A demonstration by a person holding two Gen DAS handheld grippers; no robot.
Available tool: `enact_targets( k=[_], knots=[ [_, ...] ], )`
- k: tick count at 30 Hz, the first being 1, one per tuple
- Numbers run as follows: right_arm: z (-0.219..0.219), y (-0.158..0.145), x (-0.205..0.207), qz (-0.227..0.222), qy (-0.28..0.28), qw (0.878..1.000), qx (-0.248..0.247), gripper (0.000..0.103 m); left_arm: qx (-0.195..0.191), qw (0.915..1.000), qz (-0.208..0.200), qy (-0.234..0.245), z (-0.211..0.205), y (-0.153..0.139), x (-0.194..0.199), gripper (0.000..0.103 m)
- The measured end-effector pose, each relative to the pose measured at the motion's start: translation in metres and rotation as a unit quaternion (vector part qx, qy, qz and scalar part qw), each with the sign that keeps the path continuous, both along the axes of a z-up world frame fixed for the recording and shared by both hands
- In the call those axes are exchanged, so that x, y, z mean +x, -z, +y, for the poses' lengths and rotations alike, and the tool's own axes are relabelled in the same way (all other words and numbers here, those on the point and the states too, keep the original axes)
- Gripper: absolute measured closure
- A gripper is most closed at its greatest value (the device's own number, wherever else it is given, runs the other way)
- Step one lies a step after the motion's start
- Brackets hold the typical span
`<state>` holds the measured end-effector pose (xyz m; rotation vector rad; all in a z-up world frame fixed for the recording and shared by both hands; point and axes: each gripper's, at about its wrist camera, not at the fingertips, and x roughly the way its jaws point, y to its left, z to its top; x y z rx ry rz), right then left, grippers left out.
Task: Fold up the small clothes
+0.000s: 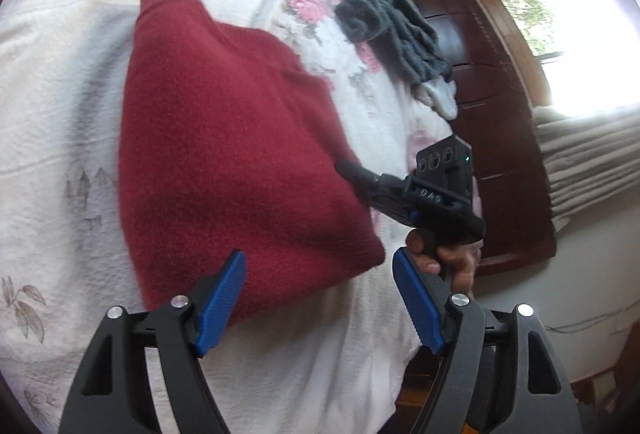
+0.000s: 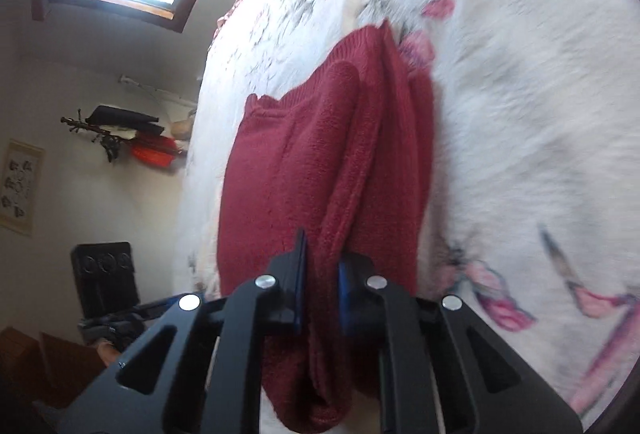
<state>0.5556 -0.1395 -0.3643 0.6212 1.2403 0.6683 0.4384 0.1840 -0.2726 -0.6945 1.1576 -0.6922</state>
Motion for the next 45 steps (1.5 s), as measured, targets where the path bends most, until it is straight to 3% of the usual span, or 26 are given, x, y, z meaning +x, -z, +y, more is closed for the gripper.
enact_targets(
  k=[4,7,9,10,11,12,13,14,15,18,20,23,25,28,29,30,33,35,38,40,42,45],
  knots=[
    [0.001,0.018,0.0,0.014,-0.002,1.0,-0.014,0.091,0.012,0.9999,0.007,0.009,-0.011,0.012,0.005,0.028],
    [0.016,0.014,0.014,0.015,-0.018,1.0,0.011,0.077,0.016,0.9992,0.035,0.014,-0.015,0.03,0.007,0.028],
    [0.015,0.011,0.028,0.018,0.005,1.0,0.007,0.038,0.023,0.9987,0.045,0.013,-0.016,0.041,0.006,0.028],
    [0.015,0.011,0.035,0.018,0.015,1.0,0.003,0.036,0.022,0.9984,0.051,0.011,-0.016,0.046,0.006,0.028],
    [0.017,0.016,0.046,0.032,0.018,0.999,0.01,0.037,0.02,0.9982,0.055,0.011,-0.017,0.051,0.006,0.028],
    [0.02,0.022,0.054,0.049,0.018,0.998,0.024,0.047,0.019,0.9982,0.056,0.011,-0.018,0.053,0.005,0.028],
    [0.02,0.026,0.057,0.057,0.017,0.998,0.032,0.058,0.018,0.9981,0.057,0.012,-0.02,0.054,0.006,0.028],
    [0.022,0.025,0.06,0.052,0.013,0.998,0.026,0.086,0.017,0.9981,0.058,0.013,-0.02,0.056,0.006,0.028],
    [0.022,0.019,0.061,0.028,0.009,1.0,0.007,0.089,0.015,0.998,0.059,0.014,-0.02,0.057,0.005,0.028],
    [0.028,-0.018,0.032,-0.113,0.011,0.99,-0.081,0.091,0.007,0.9978,0.061,0.027,-0.021,0.058,0.003,0.028],
    [0.029,-0.015,0.018,-0.148,0.014,0.98,-0.136,0.09,0.0,0.9976,0.059,0.037,-0.021,0.056,0.001,0.028],
    [0.018,0.023,0.028,-0.073,0.018,0.991,-0.11,0.084,-0.015,0.9981,0.048,0.036,-0.014,0.043,0.002,0.028],
    [0.01,0.025,0.037,-0.047,0.027,0.996,-0.065,0.08,-0.023,0.9992,0.018,0.026,0.0,0.021,0.008,0.028],
    [0.001,0.015,0.053,-0.028,0.049,0.998,-0.02,0.059,-0.028,0.9995,-0.014,0.001,0.023,-0.004,0.032,0.028],
    [0.004,0.014,0.06,-0.02,0.048,0.999,-0.018,0.064,-0.032,0.9993,-0.016,-0.01,0.029,-0.008,0.04,0.028],
    [0.008,0.012,0.064,-0.019,0.045,0.999,-0.017,0.085,-0.04,0.9989,-0.016,-0.019,0.035,-0.01,0.051,0.028],
    [0.012,-0.004,0.064,-0.071,0.042,0.995,-0.064,0.088,-0.042,0.9988,-0.01,-0.021,0.035,-0.004,0.074,0.028],
    [0.021,0.007,0.072,-0.068,0.044,0.99,-0.119,0.086,-0.022,0.9996,0.015,-0.012,0.027,0.014,0.086,0.028],
    [0.018,0.019,0.067,-0.061,0.042,0.989,-0.128,0.077,0.009,0.9975,0.069,-0.015,0.022,0.05,0.096,0.03],
    [0.009,0.0,0.055,-0.081,0.057,0.988,-0.12,0.073,0.009,0.9982,0.056,-0.017,0.023,0.043,0.094,0.031],
    [0.003,-0.025,0.033,-0.116,0.044,0.988,-0.093,0.073,0.009,0.9998,0.012,-0.012,0.023,0.022,0.086,0.031],
    [0.023,-0.031,0.012,-0.115,-0.042,0.989,-0.083,0.073,0.001,0.9998,-0.014,0.012,0.016,0.012,0.081,0.03]
  ],
)
